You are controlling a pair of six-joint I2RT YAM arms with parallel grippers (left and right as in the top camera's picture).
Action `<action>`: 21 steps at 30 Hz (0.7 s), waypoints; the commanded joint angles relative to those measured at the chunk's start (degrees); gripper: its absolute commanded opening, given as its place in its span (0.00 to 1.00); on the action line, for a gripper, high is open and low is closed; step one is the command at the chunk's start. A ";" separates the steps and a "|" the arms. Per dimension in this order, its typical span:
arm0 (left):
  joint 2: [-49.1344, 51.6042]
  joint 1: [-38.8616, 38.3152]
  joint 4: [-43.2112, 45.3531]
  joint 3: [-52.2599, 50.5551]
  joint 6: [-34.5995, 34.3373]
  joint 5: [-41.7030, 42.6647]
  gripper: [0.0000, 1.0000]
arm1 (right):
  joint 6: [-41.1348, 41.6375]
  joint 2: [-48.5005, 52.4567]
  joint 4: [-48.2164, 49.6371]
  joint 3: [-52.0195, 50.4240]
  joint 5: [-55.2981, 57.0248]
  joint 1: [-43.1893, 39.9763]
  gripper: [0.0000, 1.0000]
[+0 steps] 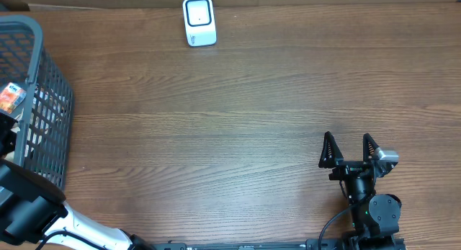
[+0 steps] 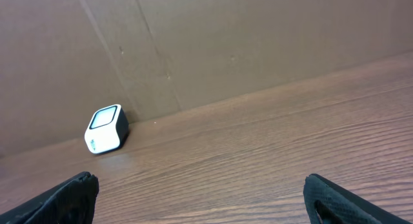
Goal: Scan the item barcode
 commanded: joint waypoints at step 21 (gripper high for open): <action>0.76 -0.28 2.69 -11.76 10.32 -0.44 0.96 | -0.07 -0.46 0.24 -0.61 0.15 -0.37 1.00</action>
